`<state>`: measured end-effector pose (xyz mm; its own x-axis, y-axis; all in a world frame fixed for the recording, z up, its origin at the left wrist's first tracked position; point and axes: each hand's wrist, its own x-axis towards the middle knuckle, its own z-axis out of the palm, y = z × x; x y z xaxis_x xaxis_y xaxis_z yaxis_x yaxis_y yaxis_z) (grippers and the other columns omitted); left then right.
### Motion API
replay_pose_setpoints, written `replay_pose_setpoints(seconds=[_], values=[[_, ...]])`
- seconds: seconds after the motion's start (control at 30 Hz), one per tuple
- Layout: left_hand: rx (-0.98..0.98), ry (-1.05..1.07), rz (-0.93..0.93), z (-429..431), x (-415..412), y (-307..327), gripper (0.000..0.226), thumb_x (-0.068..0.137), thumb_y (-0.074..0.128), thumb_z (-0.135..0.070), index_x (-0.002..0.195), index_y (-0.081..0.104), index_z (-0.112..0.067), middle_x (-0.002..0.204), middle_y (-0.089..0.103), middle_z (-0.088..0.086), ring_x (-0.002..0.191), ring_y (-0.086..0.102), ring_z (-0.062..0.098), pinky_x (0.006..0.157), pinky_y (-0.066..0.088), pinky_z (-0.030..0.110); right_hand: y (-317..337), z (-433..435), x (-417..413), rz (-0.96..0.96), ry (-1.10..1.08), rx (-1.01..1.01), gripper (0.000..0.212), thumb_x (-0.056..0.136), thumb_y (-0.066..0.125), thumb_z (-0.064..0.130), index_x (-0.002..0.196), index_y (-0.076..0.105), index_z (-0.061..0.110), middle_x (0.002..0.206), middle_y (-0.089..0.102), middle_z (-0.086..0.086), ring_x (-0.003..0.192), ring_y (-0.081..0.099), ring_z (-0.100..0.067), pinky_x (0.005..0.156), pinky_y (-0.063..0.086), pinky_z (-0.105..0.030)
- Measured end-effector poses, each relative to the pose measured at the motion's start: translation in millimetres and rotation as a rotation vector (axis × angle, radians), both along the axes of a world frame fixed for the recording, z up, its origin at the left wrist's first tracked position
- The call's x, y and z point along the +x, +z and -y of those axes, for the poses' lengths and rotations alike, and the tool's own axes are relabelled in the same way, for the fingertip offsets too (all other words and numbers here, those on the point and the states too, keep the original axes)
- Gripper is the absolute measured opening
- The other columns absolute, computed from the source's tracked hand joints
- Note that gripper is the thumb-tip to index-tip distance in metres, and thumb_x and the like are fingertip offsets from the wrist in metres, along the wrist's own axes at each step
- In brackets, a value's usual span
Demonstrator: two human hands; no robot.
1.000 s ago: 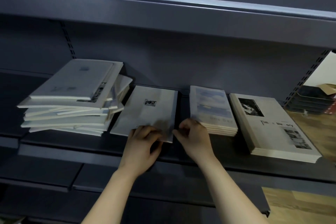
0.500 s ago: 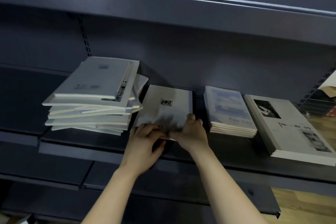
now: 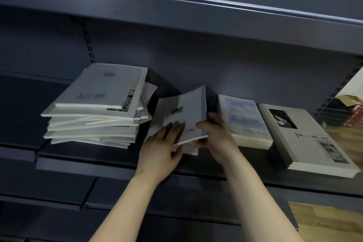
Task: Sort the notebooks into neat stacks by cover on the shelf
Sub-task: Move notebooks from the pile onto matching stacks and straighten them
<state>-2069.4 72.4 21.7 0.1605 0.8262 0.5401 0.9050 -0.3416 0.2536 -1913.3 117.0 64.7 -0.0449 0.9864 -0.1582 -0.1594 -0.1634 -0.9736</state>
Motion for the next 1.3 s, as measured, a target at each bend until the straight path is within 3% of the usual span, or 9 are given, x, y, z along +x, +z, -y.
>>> replay_pose_setpoints(seconds=[0.13, 0.27, 0.37, 0.5, 0.6, 0.7, 0.87, 1.1, 1.3], values=[[0.033, 0.128, -0.046, -1, 8, 21, 0.069, 0.062, 0.083, -0.022, 0.126, 0.057, -0.016, 0.093, 0.072, 0.009, 0.055, 0.064, 0.03, 0.038, 0.044, 0.028, 9, 6, 3, -0.003, 0.106, 0.146, 0.033, 0.087, 0.062, 0.018, 0.117, 0.051, 0.02, 0.105, 0.064, -0.012, 0.074, 0.069, -0.022, 0.046, 0.049, -0.028], [0.055, 0.197, 0.064, -1, 13, 29, 0.062, 0.075, 0.074, -0.009, 0.133, 0.052, -0.015, 0.063, 0.065, 0.014, 0.044, 0.058, 0.033, 0.038, 0.039, 0.029, 11, 6, 4, -0.064, 0.243, 0.151, 0.046, 0.092, 0.044, 0.055, 0.118, 0.058, 0.02, 0.098, 0.073, -0.013, 0.069, 0.071, -0.027, 0.053, 0.053, -0.03], [0.14, 0.198, 0.2, -1, 9, 32, 0.049, 0.084, 0.065, -0.008, 0.132, 0.053, -0.01, 0.058, 0.062, 0.014, 0.044, 0.058, 0.033, 0.043, 0.039, 0.028, 2, 7, 10, 0.118, 0.23, 0.115, 0.037, 0.091, 0.051, 0.054, 0.109, 0.063, 0.024, 0.096, 0.074, -0.007, 0.078, 0.073, -0.024, 0.062, 0.056, -0.029], [0.227, 0.18, 0.631, 5, 14, 40, 0.034, 0.093, 0.05, -0.03, 0.11, 0.06, -0.003, 0.072, 0.067, 0.011, 0.063, 0.065, 0.028, 0.053, 0.05, 0.034, -22, 11, 15, 0.271, 0.26, 0.079, 0.009, 0.094, 0.057, 0.033, 0.099, 0.064, 0.029, 0.099, 0.071, -0.003, 0.086, 0.072, -0.018, 0.077, 0.059, -0.032], [0.176, 0.057, 1.126, 5, 29, 43, 0.032, 0.092, 0.051, -0.034, 0.113, 0.057, -0.011, 0.099, 0.069, -0.002, 0.091, 0.066, 0.01, 0.077, 0.055, 0.039, -26, 16, 11, 0.167, 0.276, 0.013, 0.018, 0.095, 0.058, 0.033, 0.108, 0.061, 0.02, 0.106, 0.069, -0.009, 0.091, 0.071, -0.022, 0.079, 0.059, -0.037], [0.168, -0.061, 1.354, 4, 45, 44, 0.036, 0.093, 0.054, -0.028, 0.126, 0.049, -0.016, 0.118, 0.064, -0.002, 0.11, 0.061, 0.014, 0.091, 0.051, 0.038, -22, 19, 11, -0.069, 0.173, -0.017, 0.031, 0.093, 0.062, 0.031, 0.117, 0.055, 0.012, 0.113, 0.069, -0.01, 0.097, 0.07, -0.023, 0.071, 0.058, -0.038], [0.218, -0.178, 1.419, 6, 66, 42, 0.037, 0.094, 0.055, -0.02, 0.119, 0.043, -0.046, 0.118, 0.061, -0.023, 0.114, 0.057, 0.006, 0.089, 0.048, 0.017, -16, 23, 27, -0.094, 0.059, 0.033, 0.029, 0.093, 0.061, 0.022, 0.119, 0.05, 0.016, 0.118, 0.066, -0.008, 0.104, 0.067, -0.024, 0.076, 0.059, -0.049], [0.148, -0.25, 1.323, 4, 93, 33, 0.044, 0.093, 0.057, -0.015, 0.116, 0.04, -0.049, 0.113, 0.058, -0.031, 0.11, 0.056, -0.002, 0.085, 0.048, 0.012, -9, 21, 62, -0.052, -0.09, 0.257, 0.033, 0.087, 0.063, 0.002, 0.116, 0.056, 0.017, 0.107, 0.072, -0.003, 0.098, 0.07, -0.017, 0.074, 0.057, -0.024], [0.016, -0.377, 1.293, -2, 112, 27, 0.062, 0.08, 0.072, -0.031, 0.122, 0.033, -0.054, 0.121, 0.054, -0.031, 0.117, 0.052, -0.002, 0.086, 0.048, 0.014, 4, 13, 112, 0.008, -0.177, 0.285, 0.03, 0.089, 0.063, 0.005, 0.118, 0.058, 0.011, 0.11, 0.071, -0.007, 0.1, 0.068, -0.02, 0.082, 0.056, -0.033]])
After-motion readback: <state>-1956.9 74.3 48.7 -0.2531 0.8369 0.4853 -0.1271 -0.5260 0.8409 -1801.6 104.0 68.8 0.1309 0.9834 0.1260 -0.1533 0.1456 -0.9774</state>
